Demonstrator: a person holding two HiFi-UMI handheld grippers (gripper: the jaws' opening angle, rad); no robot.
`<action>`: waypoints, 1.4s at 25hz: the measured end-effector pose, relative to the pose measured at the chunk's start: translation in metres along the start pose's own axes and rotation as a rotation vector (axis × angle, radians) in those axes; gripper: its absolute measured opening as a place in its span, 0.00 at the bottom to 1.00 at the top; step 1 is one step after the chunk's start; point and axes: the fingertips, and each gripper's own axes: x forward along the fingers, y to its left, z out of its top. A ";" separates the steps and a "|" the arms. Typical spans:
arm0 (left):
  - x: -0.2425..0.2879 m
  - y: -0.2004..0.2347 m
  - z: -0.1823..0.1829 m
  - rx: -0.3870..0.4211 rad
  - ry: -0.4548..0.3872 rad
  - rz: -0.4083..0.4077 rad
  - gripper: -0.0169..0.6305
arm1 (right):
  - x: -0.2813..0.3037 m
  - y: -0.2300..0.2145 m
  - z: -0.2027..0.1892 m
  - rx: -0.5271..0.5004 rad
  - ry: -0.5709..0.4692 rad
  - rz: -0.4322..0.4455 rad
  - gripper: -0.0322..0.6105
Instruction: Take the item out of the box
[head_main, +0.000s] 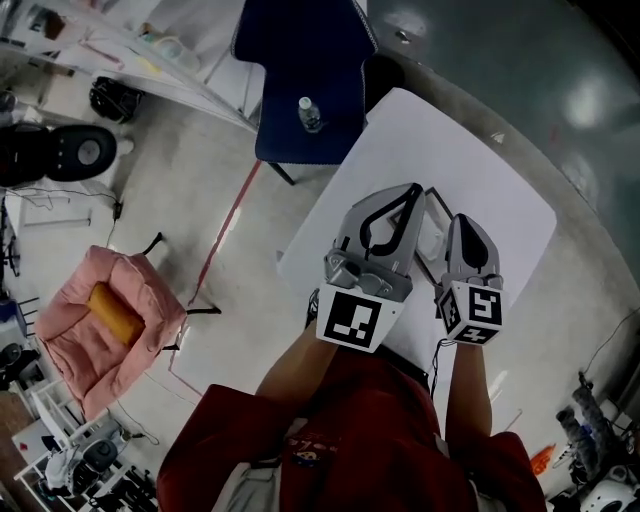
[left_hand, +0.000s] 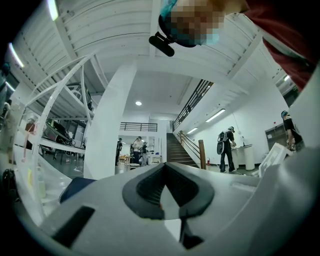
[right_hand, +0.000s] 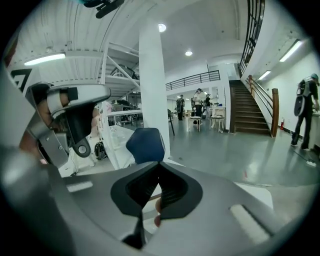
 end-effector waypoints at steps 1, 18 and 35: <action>0.001 0.003 -0.002 0.004 0.001 -0.003 0.03 | 0.005 0.001 -0.006 0.002 0.016 0.002 0.05; 0.004 0.019 -0.036 -0.053 0.030 -0.040 0.03 | 0.047 -0.001 -0.121 -0.005 0.346 0.017 0.11; 0.012 0.038 -0.055 -0.099 0.033 -0.033 0.03 | 0.072 -0.003 -0.188 -0.050 0.649 0.056 0.18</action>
